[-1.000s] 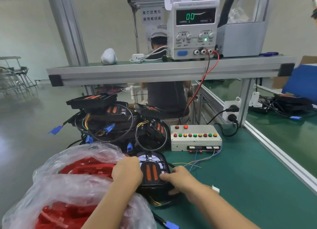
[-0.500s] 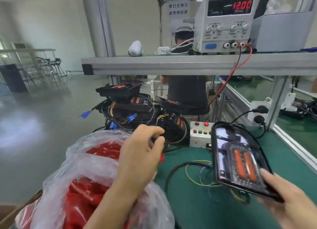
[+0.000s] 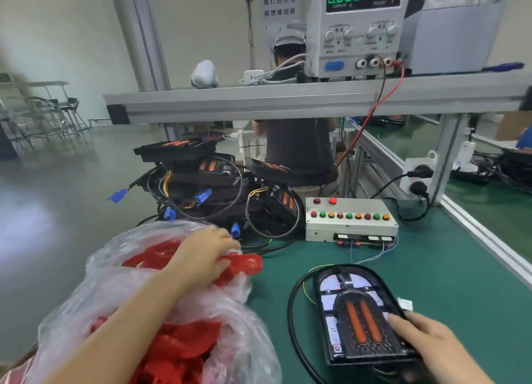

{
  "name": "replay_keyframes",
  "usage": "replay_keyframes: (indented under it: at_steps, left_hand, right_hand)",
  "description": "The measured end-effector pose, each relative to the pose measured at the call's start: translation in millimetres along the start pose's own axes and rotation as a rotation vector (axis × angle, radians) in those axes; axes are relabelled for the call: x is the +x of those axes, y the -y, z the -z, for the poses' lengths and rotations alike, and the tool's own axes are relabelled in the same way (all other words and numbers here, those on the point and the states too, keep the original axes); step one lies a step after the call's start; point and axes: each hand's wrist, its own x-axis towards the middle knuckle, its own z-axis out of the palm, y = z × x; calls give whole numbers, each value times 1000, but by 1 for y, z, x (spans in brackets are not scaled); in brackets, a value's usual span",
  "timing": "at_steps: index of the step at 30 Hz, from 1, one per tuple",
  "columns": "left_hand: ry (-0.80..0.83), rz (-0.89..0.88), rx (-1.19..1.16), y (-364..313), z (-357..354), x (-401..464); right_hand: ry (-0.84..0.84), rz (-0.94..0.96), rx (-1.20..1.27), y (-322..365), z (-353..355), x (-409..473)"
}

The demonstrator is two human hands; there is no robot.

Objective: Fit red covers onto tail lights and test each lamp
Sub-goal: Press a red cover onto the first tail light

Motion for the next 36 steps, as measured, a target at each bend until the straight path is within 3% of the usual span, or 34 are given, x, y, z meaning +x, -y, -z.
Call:
replay_keyframes:
  at_steps: [2,7,10,12,14,17,20,23,26,29,30,32,34,36]
  left_hand:
    - [54,-74,24,-17,-2,13]
    - [210,-52,162,-45,-9,32]
    - [158,-42,269,-49,-10,34]
    - [142,-40,207,-47,-13,33]
    - [222,-54,149,-45,-17,31]
    - [343,-109,244,-53,-24,29]
    - [315,-162,333,-59,-25,32]
    - [187,-175,265,-65,-4,32]
    - [-193,-134,-98,-75,38,27]
    - [-524,-30,-770,-91,85,23]
    - [-531,33,-1024,-99,94,22]
    - [-350,176,-1434,-119,97,26]
    - [-118,359,-1638,-143,80,31]
    - [11,511,-1776,-165,55,34]
  right_hand:
    - [45,-2,-20,0,-10,2]
    - [26,58,-40,-1,-22,6]
    - [-3,54,-42,-5,-25,11]
    - [-27,42,-44,-6,-26,12]
    - [-48,50,-59,-7,-28,14]
    - [-78,86,-72,-6,-30,13]
    - [-109,119,-77,-6,-29,12]
    - [-110,122,-109,-2,-25,12]
    - [-58,107,-207,5,-18,13]
    - [-153,187,-474,10,-11,10]
    - [-217,247,-482,14,-10,6]
    - [-219,372,-280,28,-10,-8]
    - [-27,425,-74,41,-13,-23]
    - [127,464,-85,46,-22,-37]
